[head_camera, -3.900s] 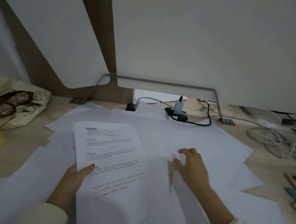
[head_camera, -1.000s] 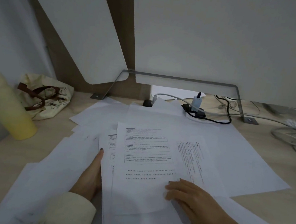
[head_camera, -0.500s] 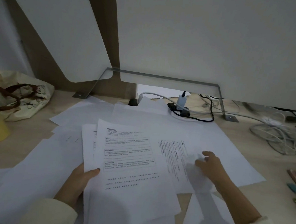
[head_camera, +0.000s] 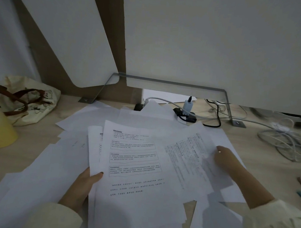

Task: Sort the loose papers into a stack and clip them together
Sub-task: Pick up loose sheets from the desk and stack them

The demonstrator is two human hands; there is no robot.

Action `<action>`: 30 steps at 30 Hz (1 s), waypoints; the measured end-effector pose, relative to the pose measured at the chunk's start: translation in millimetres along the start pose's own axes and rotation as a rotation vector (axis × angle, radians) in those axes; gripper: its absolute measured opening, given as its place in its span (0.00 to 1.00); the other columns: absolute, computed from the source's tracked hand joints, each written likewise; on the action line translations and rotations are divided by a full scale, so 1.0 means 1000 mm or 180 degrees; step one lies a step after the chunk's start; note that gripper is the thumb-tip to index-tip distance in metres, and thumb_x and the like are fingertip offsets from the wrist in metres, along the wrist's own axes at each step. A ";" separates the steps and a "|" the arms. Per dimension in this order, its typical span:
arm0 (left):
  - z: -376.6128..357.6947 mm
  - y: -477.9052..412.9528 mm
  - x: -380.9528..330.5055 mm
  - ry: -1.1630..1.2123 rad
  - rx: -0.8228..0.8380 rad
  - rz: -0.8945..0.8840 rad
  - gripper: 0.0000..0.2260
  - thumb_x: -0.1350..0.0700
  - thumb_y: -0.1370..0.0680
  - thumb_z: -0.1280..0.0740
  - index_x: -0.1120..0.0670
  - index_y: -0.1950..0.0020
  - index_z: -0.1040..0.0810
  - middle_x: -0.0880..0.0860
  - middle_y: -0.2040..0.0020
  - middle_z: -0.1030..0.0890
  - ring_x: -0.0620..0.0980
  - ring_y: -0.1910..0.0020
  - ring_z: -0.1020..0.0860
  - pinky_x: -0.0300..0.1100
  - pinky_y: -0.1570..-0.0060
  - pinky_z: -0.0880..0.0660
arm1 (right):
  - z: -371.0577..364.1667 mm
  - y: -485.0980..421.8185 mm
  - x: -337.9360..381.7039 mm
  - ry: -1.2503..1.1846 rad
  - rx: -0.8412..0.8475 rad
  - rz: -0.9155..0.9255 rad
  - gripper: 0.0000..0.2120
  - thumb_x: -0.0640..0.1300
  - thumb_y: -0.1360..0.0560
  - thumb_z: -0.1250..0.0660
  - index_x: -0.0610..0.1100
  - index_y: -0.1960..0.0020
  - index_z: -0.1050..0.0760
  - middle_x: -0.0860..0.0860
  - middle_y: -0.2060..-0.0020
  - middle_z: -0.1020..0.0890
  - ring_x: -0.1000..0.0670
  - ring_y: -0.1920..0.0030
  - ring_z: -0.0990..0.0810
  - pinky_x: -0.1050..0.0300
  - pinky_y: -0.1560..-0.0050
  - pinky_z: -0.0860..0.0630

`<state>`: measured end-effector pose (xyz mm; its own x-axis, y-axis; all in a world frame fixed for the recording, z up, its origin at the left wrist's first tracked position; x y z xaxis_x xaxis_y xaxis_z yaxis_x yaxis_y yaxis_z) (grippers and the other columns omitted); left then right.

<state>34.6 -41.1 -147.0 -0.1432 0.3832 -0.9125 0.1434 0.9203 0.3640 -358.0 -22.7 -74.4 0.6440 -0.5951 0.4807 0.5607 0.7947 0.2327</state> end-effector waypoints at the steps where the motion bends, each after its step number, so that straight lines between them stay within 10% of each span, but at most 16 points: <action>1: 0.001 0.000 -0.002 -0.0002 0.0031 -0.0010 0.18 0.64 0.22 0.41 0.57 0.32 0.31 0.61 0.37 0.24 0.61 0.39 0.25 0.59 0.36 0.32 | 0.006 -0.002 0.003 0.0159 -0.0002 0.0083 0.19 0.34 0.21 0.49 0.33 0.30 0.37 0.38 0.30 0.33 0.39 0.31 0.34 0.53 0.33 0.37; 5: -0.002 0.002 -0.020 0.0125 0.0321 0.0037 0.12 0.63 0.22 0.41 0.52 0.42 0.26 0.50 0.55 0.15 0.54 0.51 0.20 0.46 0.61 0.19 | 0.009 -0.009 0.025 0.0537 0.0355 0.0309 0.20 0.35 0.20 0.51 0.35 0.29 0.40 0.40 0.27 0.36 0.42 0.29 0.36 0.55 0.31 0.41; 10: 0.000 -0.001 -0.037 -0.0304 0.0519 -0.0020 0.12 0.63 0.24 0.39 0.49 0.45 0.24 0.48 0.54 0.14 0.51 0.52 0.17 0.43 0.57 0.19 | -0.003 -0.013 0.071 0.0695 0.0596 0.0716 0.19 0.36 0.19 0.52 0.36 0.29 0.38 0.42 0.29 0.34 0.43 0.29 0.35 0.55 0.32 0.40; 16: 0.018 -0.006 -0.046 -0.0082 0.0348 -0.0038 0.11 0.63 0.23 0.40 0.48 0.48 0.23 0.46 0.55 0.14 0.51 0.51 0.19 0.49 0.51 0.23 | 0.008 -0.031 0.099 0.0197 0.0454 0.0836 0.11 0.36 0.22 0.46 0.42 0.62 0.32 0.47 0.61 0.29 0.48 0.58 0.31 0.58 0.64 0.36; 20: 0.025 -0.010 -0.042 0.0228 0.0191 0.0075 0.11 0.63 0.23 0.40 0.50 0.46 0.23 0.53 0.48 0.16 0.58 0.45 0.21 0.56 0.42 0.28 | 0.004 -0.028 0.089 0.0363 0.0529 0.0452 0.08 0.37 0.21 0.47 0.44 0.55 0.31 0.40 0.47 0.23 0.45 0.45 0.25 0.60 0.56 0.34; 24: 0.014 -0.015 -0.044 0.0141 0.0387 0.0178 0.12 0.64 0.23 0.42 0.52 0.46 0.23 0.53 0.51 0.15 0.55 0.51 0.17 0.48 0.56 0.19 | -0.012 -0.032 0.096 0.0445 0.0670 0.0792 0.17 0.37 0.22 0.47 0.43 0.69 0.38 0.48 0.66 0.29 0.46 0.58 0.29 0.63 0.67 0.38; 30: -0.009 -0.025 -0.042 -0.0520 0.0670 0.0258 0.23 0.58 0.31 0.29 0.56 0.37 0.25 0.56 0.43 0.18 0.55 0.46 0.19 0.41 0.55 0.19 | -0.016 -0.017 0.134 -0.0072 0.1002 0.1579 0.15 0.36 0.21 0.47 0.46 0.43 0.25 0.49 0.49 0.24 0.50 0.49 0.28 0.61 0.51 0.33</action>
<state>28.7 -79.4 -115.8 0.0344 0.4215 -0.9062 0.3507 0.8440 0.4059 -273.4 -117.9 -27.5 0.7767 -0.1430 0.6135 0.0112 0.9769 0.2136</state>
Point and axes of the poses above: each hand's wrist, its own y-axis away from the middle knuckle, its own z-axis out of the back of the hand, x = y × z, the point moved 6 cm from there along -y, towards the middle knuckle
